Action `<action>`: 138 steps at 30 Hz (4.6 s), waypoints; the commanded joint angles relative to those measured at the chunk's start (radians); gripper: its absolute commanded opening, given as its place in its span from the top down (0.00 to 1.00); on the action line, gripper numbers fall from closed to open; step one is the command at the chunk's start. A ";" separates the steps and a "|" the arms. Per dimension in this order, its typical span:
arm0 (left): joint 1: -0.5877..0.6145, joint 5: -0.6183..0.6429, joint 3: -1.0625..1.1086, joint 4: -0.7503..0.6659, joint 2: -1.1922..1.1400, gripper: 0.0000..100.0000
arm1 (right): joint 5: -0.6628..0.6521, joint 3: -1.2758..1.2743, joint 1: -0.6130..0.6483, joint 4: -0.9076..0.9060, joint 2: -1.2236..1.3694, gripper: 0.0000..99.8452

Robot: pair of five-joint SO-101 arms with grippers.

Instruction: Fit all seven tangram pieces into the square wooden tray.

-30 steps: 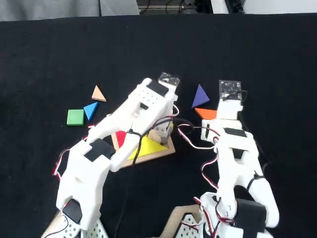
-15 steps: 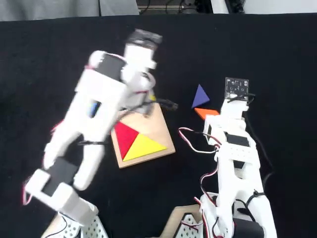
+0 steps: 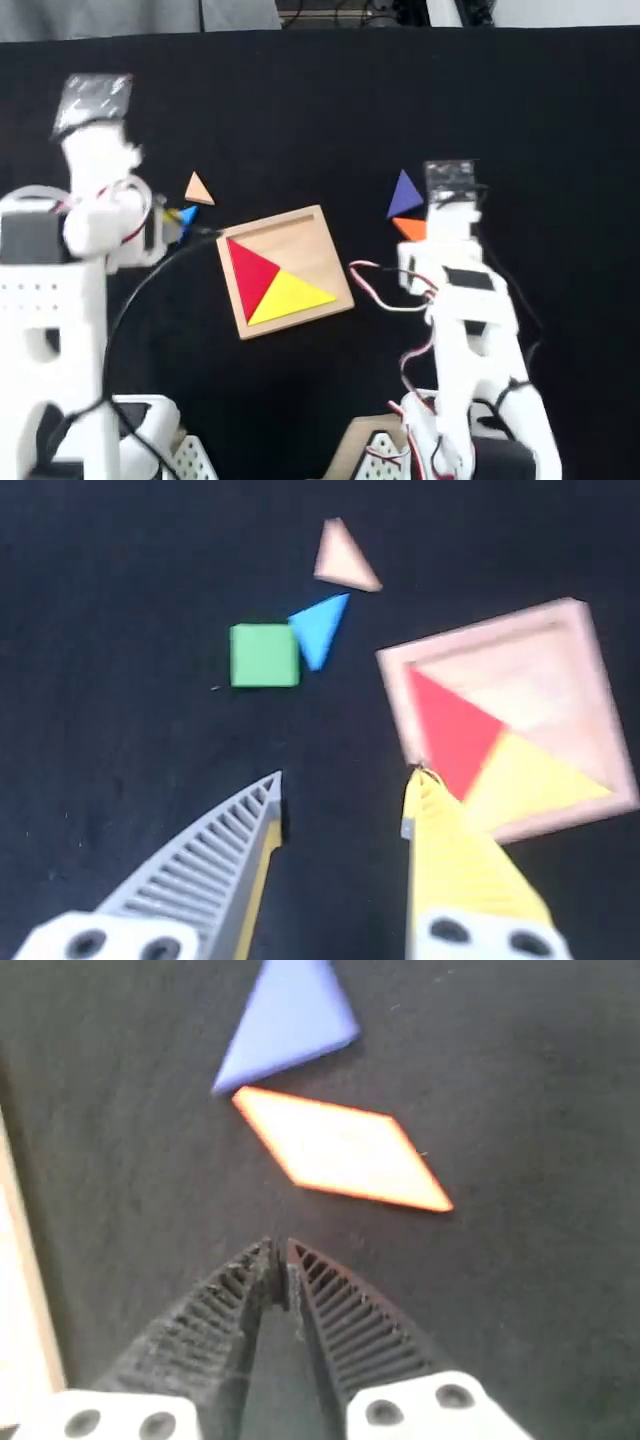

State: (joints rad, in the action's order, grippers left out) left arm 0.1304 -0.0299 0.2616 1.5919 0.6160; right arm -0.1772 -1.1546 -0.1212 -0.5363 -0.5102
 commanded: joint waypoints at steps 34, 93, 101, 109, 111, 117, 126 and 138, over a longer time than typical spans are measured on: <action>0.291 0.026 1.236 -0.681 0.690 0.79 | -0.948 0.980 0.023 -0.758 0.700 0.88; 0.289 0.025 1.242 -0.707 0.690 0.79 | -0.890 1.600 -0.058 -1.227 1.109 0.99; 0.289 0.025 1.242 -0.707 0.690 0.79 | -0.138 1.590 0.026 -1.212 1.109 0.99; 0.289 0.025 1.250 -0.707 0.690 0.79 | 0.391 1.560 0.222 -1.166 1.162 0.99; 0.289 0.025 1.250 -0.707 0.690 0.79 | 0.397 1.564 0.227 -1.137 1.187 0.99; 0.289 0.025 1.250 -0.707 0.690 0.79 | 0.402 1.564 0.227 -1.111 1.202 0.98; 0.288 0.025 1.250 -0.707 0.690 0.79 | 0.376 1.580 0.276 -1.218 1.201 0.88; 0.288 0.025 1.250 -0.707 0.690 0.79 | 0.377 1.534 0.270 -1.227 1.046 0.88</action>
State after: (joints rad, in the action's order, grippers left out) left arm 0.4189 0.0008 1.5198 0.8999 1.2988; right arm 0.2094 0.4212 0.1396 -1.7269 0.6636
